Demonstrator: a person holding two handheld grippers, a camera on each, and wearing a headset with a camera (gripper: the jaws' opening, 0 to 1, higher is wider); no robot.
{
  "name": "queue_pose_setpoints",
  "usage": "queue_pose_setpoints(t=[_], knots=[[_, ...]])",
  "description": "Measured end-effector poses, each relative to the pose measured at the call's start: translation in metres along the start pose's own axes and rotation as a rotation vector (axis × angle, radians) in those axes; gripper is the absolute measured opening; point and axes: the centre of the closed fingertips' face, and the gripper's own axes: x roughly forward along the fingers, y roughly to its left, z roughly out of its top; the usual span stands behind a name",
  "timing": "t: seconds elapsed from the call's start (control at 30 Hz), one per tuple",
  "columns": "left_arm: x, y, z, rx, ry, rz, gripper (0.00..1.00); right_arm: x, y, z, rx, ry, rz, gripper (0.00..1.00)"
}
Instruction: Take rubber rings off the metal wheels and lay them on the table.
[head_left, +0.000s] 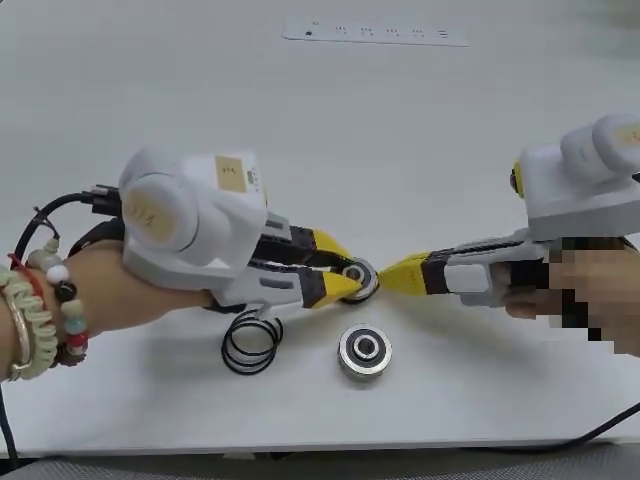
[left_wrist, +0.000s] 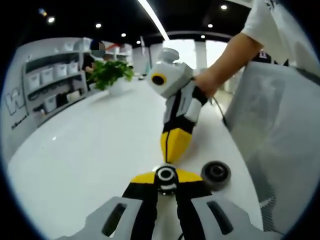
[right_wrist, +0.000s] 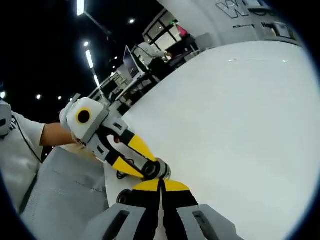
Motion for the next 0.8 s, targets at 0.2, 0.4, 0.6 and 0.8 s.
queue_pose_setpoints(t=[0.2, 0.4, 0.6, 0.8], knots=[[0.0, -0.001, 0.0, 0.005, 0.006, -0.003, 0.14, 0.0, 0.005, 0.001, 0.011, 0.006, 0.006, 0.0], [0.0, -0.001, 0.0, 0.014, 0.015, -0.005, 0.13, -0.001, 0.006, 0.003, 0.036, -0.001, 0.006, 0.0], [0.0, -0.001, 0.0, 0.02, 0.021, 0.004, 0.13, 0.002, 0.012, 0.008, 0.026, 0.0, 0.019, 0.0], [0.001, -0.001, 0.0, 0.026, 0.025, 0.002, 0.13, 0.006, 0.02, 0.01, 0.015, -0.005, 0.045, 0.0]])
